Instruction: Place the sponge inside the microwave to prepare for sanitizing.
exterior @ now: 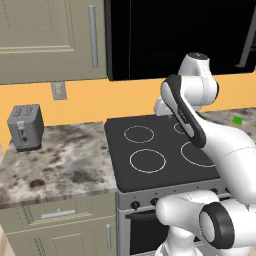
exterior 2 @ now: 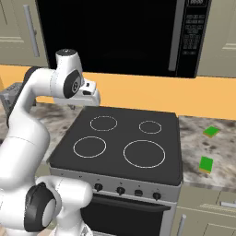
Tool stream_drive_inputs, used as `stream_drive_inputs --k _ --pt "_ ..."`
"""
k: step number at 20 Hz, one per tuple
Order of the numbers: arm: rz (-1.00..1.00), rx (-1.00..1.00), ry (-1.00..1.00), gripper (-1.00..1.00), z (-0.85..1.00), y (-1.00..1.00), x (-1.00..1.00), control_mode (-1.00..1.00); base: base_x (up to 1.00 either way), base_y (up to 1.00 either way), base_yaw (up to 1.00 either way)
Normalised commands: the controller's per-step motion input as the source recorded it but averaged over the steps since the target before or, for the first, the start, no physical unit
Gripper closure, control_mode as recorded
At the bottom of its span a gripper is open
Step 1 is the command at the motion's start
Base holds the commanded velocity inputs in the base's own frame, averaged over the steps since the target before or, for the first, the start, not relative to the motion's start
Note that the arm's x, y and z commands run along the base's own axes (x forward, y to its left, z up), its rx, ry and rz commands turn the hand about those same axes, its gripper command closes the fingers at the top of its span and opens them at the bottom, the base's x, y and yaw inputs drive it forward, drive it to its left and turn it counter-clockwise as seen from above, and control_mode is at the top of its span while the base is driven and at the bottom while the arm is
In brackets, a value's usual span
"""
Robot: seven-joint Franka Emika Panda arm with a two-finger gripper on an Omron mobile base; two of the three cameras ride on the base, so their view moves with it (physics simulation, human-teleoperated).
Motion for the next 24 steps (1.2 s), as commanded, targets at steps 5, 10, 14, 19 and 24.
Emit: stream_drive_inputs --k 5,10,14,19,24 --pt "-0.05 -0.02 0.03 -1.0 -0.08 -0.16 -0.04 -1.0 0.0 0.0 0.0" --pt "-0.13 -0.05 -0.17 -1.0 0.04 -0.55 -0.43 -1.0 0.0 0.0 0.0" --pt "-0.23 -0.01 -0.38 -1.0 0.42 -0.65 -0.23 -1.0 0.0 0.0 0.0" --pt "-0.28 0.01 -0.32 -1.0 0.47 -0.85 -0.28 -1.0 0.0 0.0 0.0" --pt "-0.1 0.07 -0.36 -1.0 0.83 -0.84 -0.54 -1.0 0.0 0.0 0.0"
